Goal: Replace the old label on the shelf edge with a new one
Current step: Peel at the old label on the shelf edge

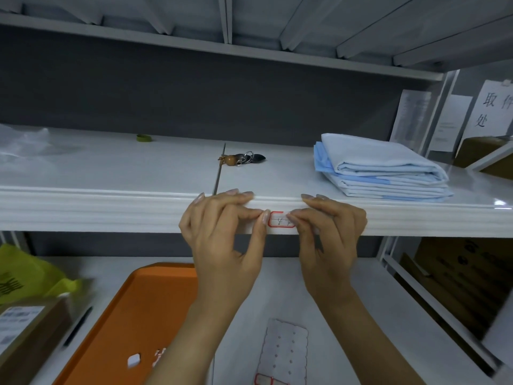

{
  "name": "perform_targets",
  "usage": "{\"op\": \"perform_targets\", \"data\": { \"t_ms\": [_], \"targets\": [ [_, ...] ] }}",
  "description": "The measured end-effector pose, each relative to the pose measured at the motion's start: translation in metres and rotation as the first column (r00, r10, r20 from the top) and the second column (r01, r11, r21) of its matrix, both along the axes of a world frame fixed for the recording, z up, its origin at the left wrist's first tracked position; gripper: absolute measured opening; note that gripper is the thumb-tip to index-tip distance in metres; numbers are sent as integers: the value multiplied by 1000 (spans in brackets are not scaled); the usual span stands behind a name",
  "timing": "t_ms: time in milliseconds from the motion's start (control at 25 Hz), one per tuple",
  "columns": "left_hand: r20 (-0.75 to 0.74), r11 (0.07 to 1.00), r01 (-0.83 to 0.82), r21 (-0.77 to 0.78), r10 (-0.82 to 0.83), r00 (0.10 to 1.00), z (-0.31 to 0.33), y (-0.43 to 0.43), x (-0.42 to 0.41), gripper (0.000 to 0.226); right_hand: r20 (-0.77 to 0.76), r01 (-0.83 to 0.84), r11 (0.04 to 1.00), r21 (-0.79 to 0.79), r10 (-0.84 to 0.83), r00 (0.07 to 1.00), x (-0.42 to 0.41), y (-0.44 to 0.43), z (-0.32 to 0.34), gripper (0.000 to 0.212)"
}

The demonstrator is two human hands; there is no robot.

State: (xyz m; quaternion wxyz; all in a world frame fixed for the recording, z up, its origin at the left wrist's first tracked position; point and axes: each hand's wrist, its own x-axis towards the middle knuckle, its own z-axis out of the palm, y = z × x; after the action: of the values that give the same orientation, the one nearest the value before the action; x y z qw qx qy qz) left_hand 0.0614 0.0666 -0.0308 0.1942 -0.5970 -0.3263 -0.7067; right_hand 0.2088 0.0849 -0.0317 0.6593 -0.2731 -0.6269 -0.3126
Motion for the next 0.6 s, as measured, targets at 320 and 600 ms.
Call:
{"op": "perform_targets", "data": {
  "t_ms": [320,600],
  "targets": [
    [-4,999,11,-32,-11,1000,1,-3,0,15,-10,20,999,-38,-21,1000,-2,-3,1,10],
    [-22,998,8,-59,-9,1000,0,-4,-4,13,-7,9,998,-59,-9,1000,-3,-10,2,20]
  ]
}}
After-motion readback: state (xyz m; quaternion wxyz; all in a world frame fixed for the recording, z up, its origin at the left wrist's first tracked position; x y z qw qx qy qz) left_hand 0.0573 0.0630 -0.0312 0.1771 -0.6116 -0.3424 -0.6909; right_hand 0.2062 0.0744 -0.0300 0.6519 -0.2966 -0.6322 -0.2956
